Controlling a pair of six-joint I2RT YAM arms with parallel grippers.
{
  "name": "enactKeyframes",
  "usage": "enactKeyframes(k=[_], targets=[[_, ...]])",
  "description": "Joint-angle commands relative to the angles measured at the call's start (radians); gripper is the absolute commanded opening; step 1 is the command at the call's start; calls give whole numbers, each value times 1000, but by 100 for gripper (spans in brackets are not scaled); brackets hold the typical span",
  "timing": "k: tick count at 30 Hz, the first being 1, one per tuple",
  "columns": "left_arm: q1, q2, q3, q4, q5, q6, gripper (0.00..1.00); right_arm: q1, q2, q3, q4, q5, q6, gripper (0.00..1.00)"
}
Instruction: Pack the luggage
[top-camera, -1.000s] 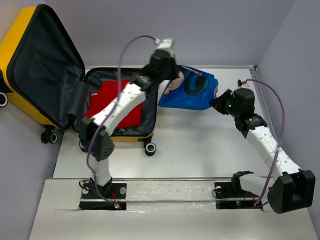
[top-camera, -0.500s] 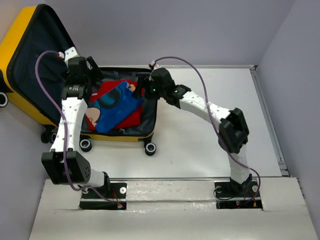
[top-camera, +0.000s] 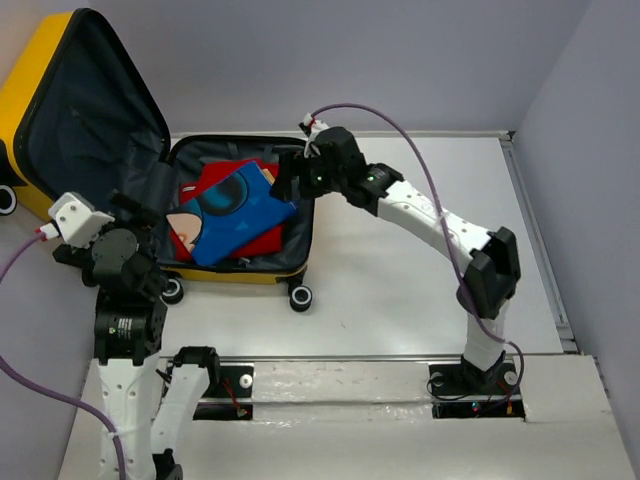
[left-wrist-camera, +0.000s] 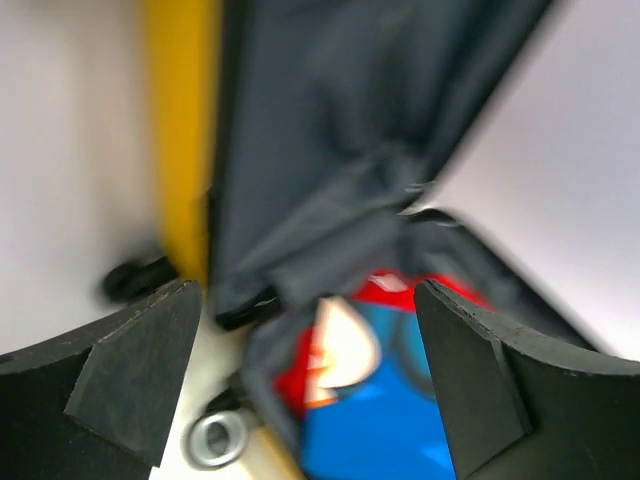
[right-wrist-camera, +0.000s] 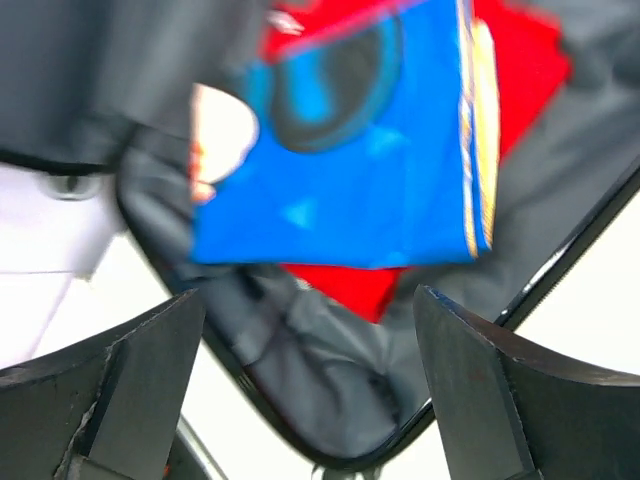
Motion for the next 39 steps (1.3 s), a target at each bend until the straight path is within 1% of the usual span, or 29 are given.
enactKeyframes(k=[1,2,5,6,7,8,9,11,13,15,16,19,21,22,23,24,25,26,27,30,31,32,33,34,37,38,39], targets=[[7,-39,-196,8,-347,-24,99,2,-188,-113,93,-101,-79,89],[11,-42,-210,22,-385,-24,99,2,-225,-155,101,-101,-94,89],[28,33,-224,135,-424,51,98,2,-265,-220,105,-92,-128,90],[86,73,-208,145,-427,57,98,2,-277,-267,109,-92,-135,92],[106,157,-185,140,-413,47,97,2,-291,-292,109,-95,-145,93],[156,199,-135,133,-390,27,96,2,-295,-336,112,-94,-151,94],[183,237,-109,122,-370,11,95,2,-303,-359,118,-72,-152,95],[259,344,-8,74,-338,-29,95,2,-300,-413,150,-42,-155,98],[261,380,25,86,-359,-7,94,2,-280,-435,164,-42,-152,99],[261,411,57,96,-384,31,94,2,-224,-430,171,-42,-140,99],[261,424,65,102,-387,40,94,2,-201,-427,171,-11,-134,99],[261,460,70,134,-382,66,88,2,-127,-420,176,76,-108,94],[263,471,68,157,-379,77,76,2,-95,-407,178,104,-97,91],[261,471,66,169,-376,88,68,2,-67,-403,176,119,-94,86],[260,472,68,174,-370,96,48,2,-53,-395,175,132,-86,83],[258,472,66,177,-361,96,37,2,-41,-392,173,133,-85,75],[255,469,66,182,-350,100,27,2,-29,-387,171,162,-80,71],[247,469,66,185,-336,105,18,2,-10,-386,170,170,-76,64],[240,466,60,195,-336,111,6,2,-3,-386,170,170,-68,58],[182,432,33,215,-324,126,6,2,8,-393,171,187,-51,24],[153,416,21,226,-322,131,6,2,7,-396,174,190,-47,10],[61,384,-2,237,-322,134,6,2,2,-403,179,186,-43,7],[-11,368,-19,248,-371,145,6,2,1,-404,184,179,-40,7],[-149,350,-32,257,-399,145,6,2,1,-403,185,166,-40,7],[-327,288,-84,258,-477,123,6,2,-4,-406,187,164,-31,7],[-434,261,-96,254,-488,116,6,2,-9,-413,188,159,-30,7],[-491,248,-122,254,-496,109,6,2,-15,-416,193,159,-27,7]])
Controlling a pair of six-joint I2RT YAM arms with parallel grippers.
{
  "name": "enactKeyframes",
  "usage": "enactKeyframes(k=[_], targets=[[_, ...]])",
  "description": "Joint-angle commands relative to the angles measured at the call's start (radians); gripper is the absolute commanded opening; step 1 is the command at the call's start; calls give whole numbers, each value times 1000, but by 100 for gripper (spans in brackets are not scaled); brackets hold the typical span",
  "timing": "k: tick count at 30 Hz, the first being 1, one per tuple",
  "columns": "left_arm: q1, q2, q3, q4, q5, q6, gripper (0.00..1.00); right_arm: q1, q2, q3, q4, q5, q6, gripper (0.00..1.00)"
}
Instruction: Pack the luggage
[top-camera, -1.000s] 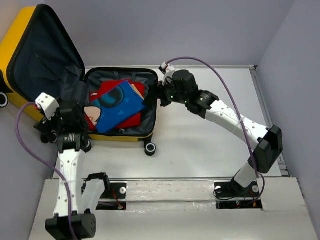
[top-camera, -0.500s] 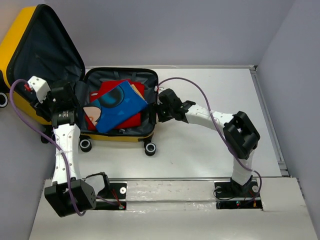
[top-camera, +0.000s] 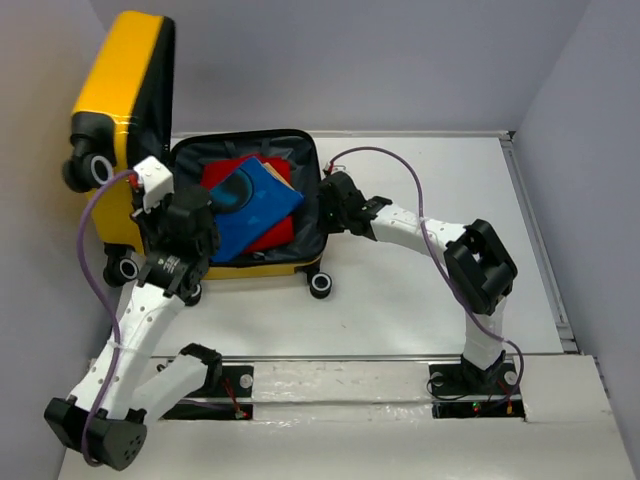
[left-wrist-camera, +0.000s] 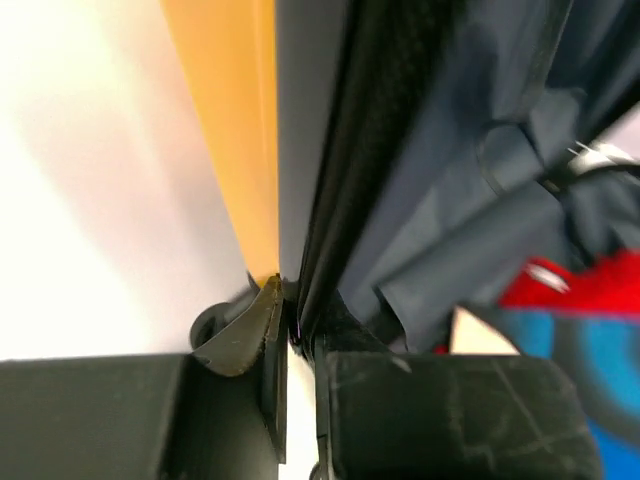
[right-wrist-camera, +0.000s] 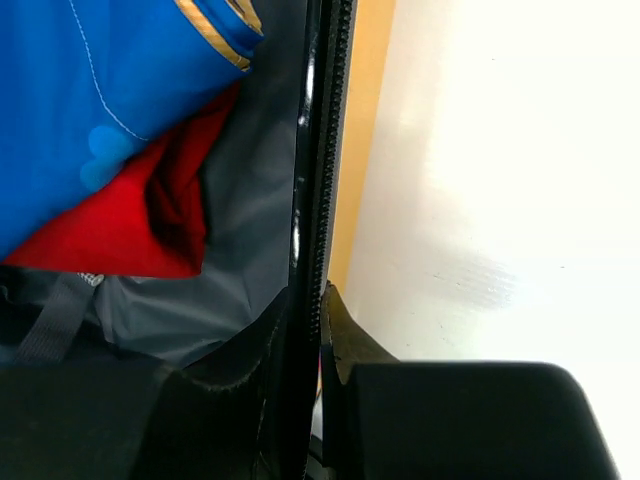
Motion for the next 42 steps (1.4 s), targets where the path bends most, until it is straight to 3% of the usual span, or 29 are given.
enactKeyframes(k=[1,2,6,7,12,14,15,17,18,22,25,28,30,32,33,34,36,39,41,42], targets=[[-317,-65,-69,110,61,-103,6,26,-5,-19,66,-93,-93,7],[-434,-71,-84,99,28,-120,6,26,-8,-26,72,-102,-89,7],[-663,-46,-101,90,-46,-137,6,26,-26,-46,74,-93,-89,7],[-769,-38,-100,87,-61,-141,6,26,-51,-72,74,-83,-91,7],[-1012,13,-38,90,-59,-146,6,17,-167,-207,79,16,-108,7],[-1101,17,-8,92,-40,-143,32,-6,-217,-285,80,30,-109,7],[-1128,14,23,93,-28,-135,60,-26,-261,-308,80,28,-108,7],[-1190,7,54,107,15,-126,84,-44,-302,-376,83,30,-105,7],[-1207,4,83,113,35,-117,91,-54,-344,-399,82,31,-106,7],[-1277,-19,126,160,153,-65,94,-136,-451,-515,82,34,-96,7],[-1284,-44,135,217,231,-57,96,-198,-537,-589,82,8,-93,11],[-1270,-52,166,247,175,-42,99,-271,-614,-606,57,-13,-103,29],[-1227,-44,216,214,182,-57,99,-272,-646,-594,34,-12,-108,34],[-1108,-32,245,148,272,-100,99,-282,-677,-563,8,-6,-114,58],[-1059,-29,261,141,321,-129,98,-294,-684,-549,-21,-10,-123,80],[-952,-23,269,130,413,-144,98,-310,-694,-522,-32,-19,-134,87],[-859,7,287,115,477,-163,98,-354,-721,-482,-56,-85,-151,98],[-721,59,319,115,569,-174,98,-384,-737,-364,-84,-239,-172,100],[-658,95,341,113,601,-184,98,-384,-741,-269,-119,-86,-160,100],[-633,106,367,111,612,-186,98,-384,-746,-246,-116,-93,-168,100]])
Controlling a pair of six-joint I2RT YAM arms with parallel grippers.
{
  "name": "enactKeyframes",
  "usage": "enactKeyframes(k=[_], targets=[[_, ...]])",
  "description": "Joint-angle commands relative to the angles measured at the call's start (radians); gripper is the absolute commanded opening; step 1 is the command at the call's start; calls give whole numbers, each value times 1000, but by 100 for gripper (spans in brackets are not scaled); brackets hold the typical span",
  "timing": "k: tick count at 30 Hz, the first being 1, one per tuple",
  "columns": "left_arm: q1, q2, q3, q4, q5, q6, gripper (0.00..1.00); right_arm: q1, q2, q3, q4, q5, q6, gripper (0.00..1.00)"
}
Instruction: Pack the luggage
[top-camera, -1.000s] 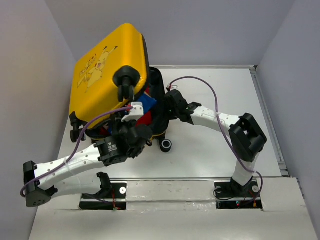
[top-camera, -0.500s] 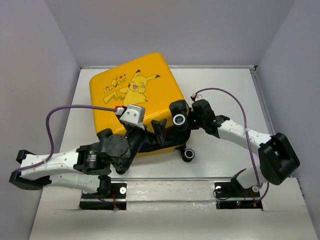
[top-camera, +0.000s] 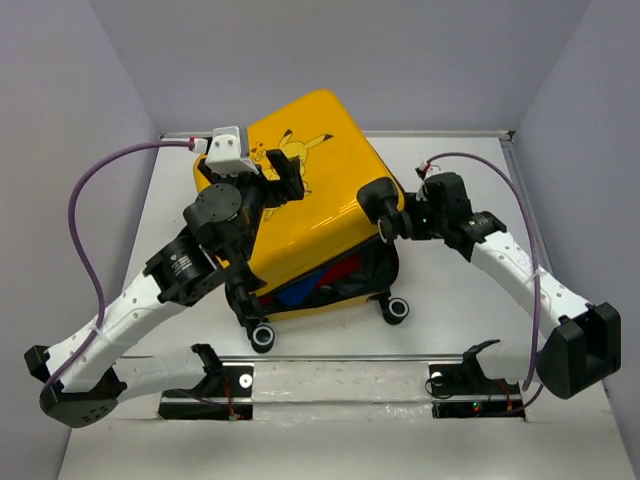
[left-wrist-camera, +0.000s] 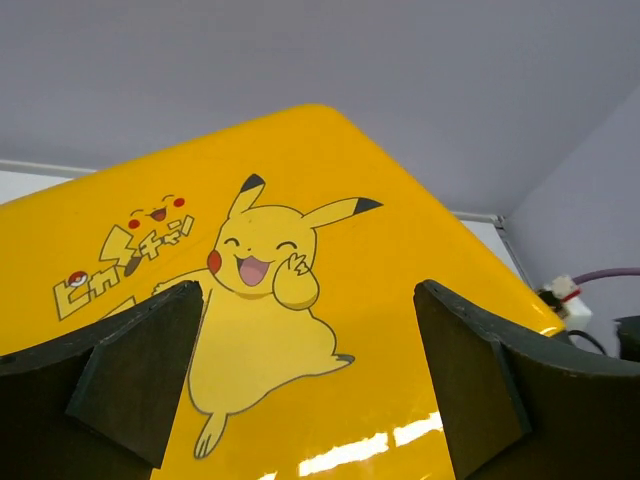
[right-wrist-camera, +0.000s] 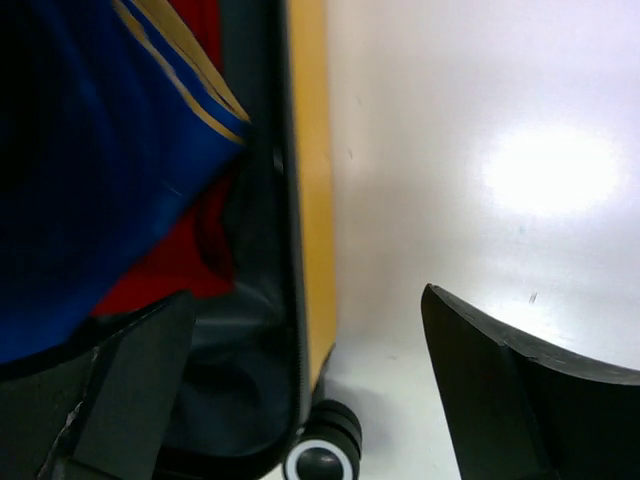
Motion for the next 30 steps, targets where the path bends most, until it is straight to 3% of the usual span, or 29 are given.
enactKeyframes(k=[1,6,10,14,17,18,19,20,22,26,30], targets=[[106,68,87,16,155,-57,98,-27,-75,254,71,57,-4,98],[287,168,152,-25,232,-70,98,-27,-158,284,97,367,54,78],[402,203,143,-16,353,-82,98,-27,-210,254,86,530,-7,74],[470,235,149,9,392,-77,98,-27,-224,241,67,385,-26,69],[544,310,201,-11,455,-65,98,-11,-236,219,68,28,3,58],[568,332,244,-20,467,-62,98,12,-245,210,54,-20,8,53],[591,359,267,-28,494,-51,98,89,-252,201,40,-28,18,38],[614,387,296,-37,511,-51,98,89,-258,193,26,-24,16,30],[669,488,396,-82,550,-27,98,250,-279,178,-27,19,9,14],[735,737,610,-201,613,28,98,495,-290,158,-92,-50,15,7],[810,937,860,-276,692,29,98,681,-253,133,-190,25,32,7]])
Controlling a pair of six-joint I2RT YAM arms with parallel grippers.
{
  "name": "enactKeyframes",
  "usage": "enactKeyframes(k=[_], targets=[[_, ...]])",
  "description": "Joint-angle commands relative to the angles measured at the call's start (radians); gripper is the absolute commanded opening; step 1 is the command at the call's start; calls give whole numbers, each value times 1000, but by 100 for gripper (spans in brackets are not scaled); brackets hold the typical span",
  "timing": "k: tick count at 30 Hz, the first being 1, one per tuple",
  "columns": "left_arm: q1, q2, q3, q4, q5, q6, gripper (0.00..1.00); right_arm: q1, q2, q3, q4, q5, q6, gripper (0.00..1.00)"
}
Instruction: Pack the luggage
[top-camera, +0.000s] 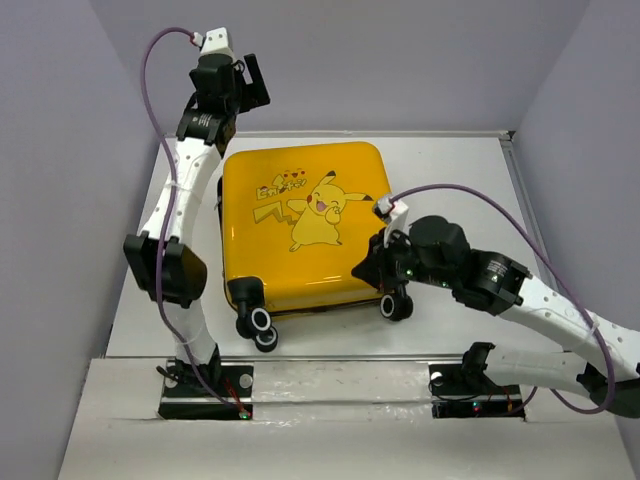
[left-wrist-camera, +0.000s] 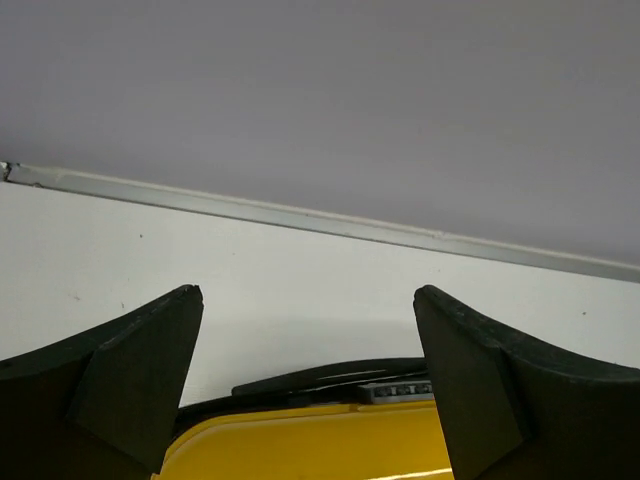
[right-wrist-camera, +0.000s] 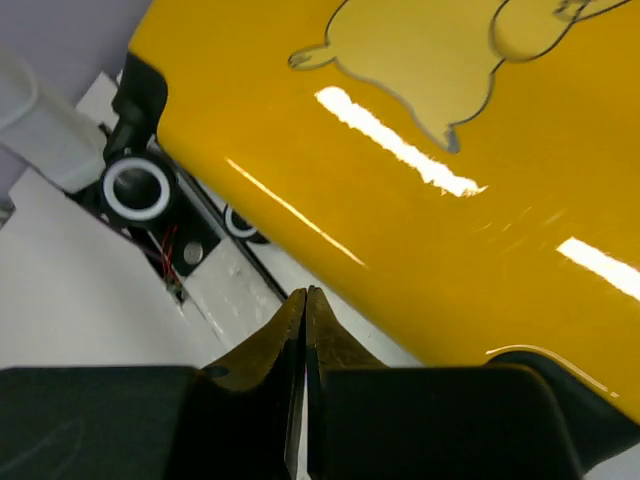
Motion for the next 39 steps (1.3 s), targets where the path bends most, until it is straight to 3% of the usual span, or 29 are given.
enactKeyframes(k=[1,4,8,15,18,21,23,30,36,37,39], targets=[[76,179,216,-127,140,27,98,174,23,-21,-119,58,33,7],[151,307,322,-140,260,-4,97,225,60,-73,-123,82,67,7],[191,463,439,-177,295,15,95,225,109,-134,-119,184,107,7],[226,560,372,-153,407,2,92,204,175,-123,-81,431,147,7],[228,565,312,-125,426,-1,91,115,191,-140,-29,407,127,7],[226,531,171,-85,456,-11,88,15,204,-179,68,334,92,7],[225,482,-27,-35,472,-28,86,-52,217,-185,136,315,55,7],[226,179,-574,120,348,-102,76,-221,351,-81,333,166,-41,7],[219,-93,-922,211,395,-194,68,-339,451,47,387,54,-68,7],[219,-133,-923,212,395,-200,68,-354,464,65,387,39,-69,7],[203,-257,-1029,234,416,-221,64,-396,513,128,387,-73,-71,7]])
